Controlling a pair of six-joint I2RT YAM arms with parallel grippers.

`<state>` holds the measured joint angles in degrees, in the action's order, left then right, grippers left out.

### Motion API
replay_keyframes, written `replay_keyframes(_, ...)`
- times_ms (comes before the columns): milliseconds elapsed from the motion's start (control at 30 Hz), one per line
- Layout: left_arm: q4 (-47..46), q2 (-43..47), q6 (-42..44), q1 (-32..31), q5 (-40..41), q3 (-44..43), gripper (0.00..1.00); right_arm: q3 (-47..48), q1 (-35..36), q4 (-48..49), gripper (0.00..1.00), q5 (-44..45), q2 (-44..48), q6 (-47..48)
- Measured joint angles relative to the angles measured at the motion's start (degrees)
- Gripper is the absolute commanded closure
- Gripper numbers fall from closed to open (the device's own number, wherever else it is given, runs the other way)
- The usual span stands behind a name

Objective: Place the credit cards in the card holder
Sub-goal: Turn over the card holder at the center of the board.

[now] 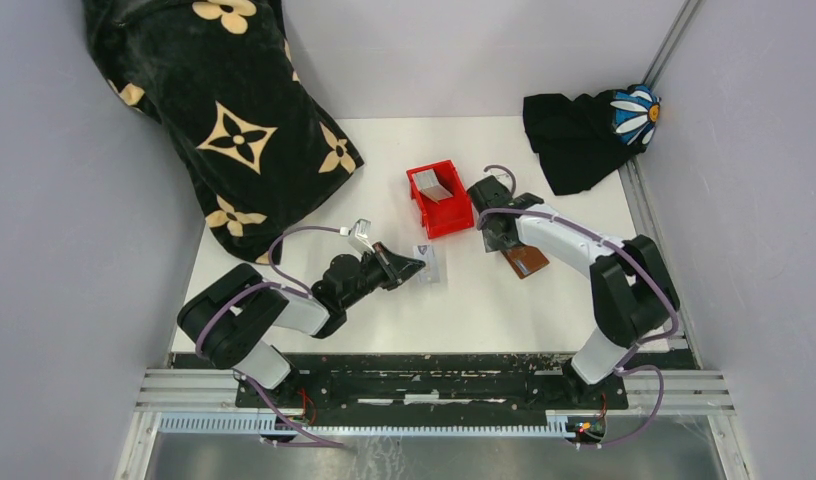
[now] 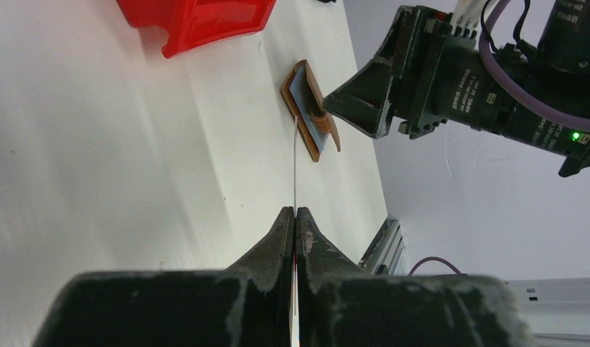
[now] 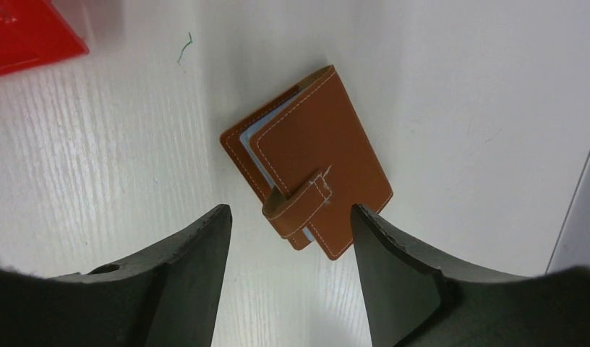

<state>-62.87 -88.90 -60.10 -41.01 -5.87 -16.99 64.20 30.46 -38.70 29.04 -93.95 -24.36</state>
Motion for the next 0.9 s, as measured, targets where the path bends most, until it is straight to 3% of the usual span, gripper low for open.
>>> replay_keyframes(667, 2.0, 0.4, 1.2, 0.1, 0.0, 0.0, 0.97, 7.5, 0.1, -5.3, 0.31, 3.4, -15.3, 2.8)
replay_keyframes(767, 2.0, 0.4, 1.2, 0.2, 0.0, 0.0, 0.97, 9.0, 0.1, -6.4, 0.35, 4.7, -16.6, 2.7)
replay_keyframes(900, 1.9, 0.4, 1.2, 0.5, 0.0, 0.0, 0.97, 10.4, -0.3, -7.7, 0.48, 6.9, -18.7, 2.2)
